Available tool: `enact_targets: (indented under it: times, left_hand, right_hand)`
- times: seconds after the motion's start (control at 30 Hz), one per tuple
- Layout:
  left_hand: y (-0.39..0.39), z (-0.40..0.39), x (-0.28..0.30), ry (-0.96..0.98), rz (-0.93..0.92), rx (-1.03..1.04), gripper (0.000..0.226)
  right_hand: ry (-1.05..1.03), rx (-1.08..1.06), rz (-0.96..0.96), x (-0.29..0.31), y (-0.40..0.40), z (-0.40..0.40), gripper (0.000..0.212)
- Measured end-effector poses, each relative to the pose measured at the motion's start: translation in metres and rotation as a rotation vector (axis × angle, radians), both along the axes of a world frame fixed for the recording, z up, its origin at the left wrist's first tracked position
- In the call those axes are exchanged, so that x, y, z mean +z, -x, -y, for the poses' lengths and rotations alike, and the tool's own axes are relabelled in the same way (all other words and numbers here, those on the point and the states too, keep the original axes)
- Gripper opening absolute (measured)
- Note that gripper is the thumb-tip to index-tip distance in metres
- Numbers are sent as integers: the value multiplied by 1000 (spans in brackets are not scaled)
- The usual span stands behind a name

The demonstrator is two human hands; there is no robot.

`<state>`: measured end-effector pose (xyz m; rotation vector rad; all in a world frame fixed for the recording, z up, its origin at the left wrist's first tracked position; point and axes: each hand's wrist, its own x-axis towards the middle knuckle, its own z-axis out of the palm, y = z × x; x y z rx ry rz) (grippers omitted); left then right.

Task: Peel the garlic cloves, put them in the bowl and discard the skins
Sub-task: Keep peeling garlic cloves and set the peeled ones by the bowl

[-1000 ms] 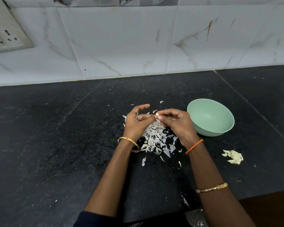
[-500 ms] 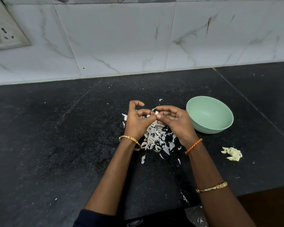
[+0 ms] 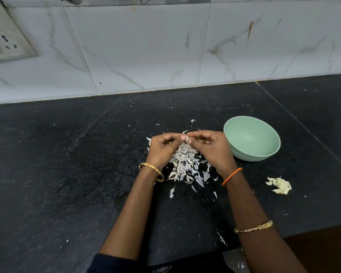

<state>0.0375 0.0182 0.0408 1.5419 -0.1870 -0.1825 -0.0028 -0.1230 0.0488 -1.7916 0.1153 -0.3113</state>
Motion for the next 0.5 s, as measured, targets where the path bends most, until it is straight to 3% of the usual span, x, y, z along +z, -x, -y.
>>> enact_targets:
  times: [0.23,0.5]
  left_hand:
    - [1,2,-2,26,-66,4,3]
    - [0,2,-1,51,-72,-18,6]
  right_hand:
    - [178,-119,40,3,1,-12,20]
    - [214,-123,109,0,3,-20,16]
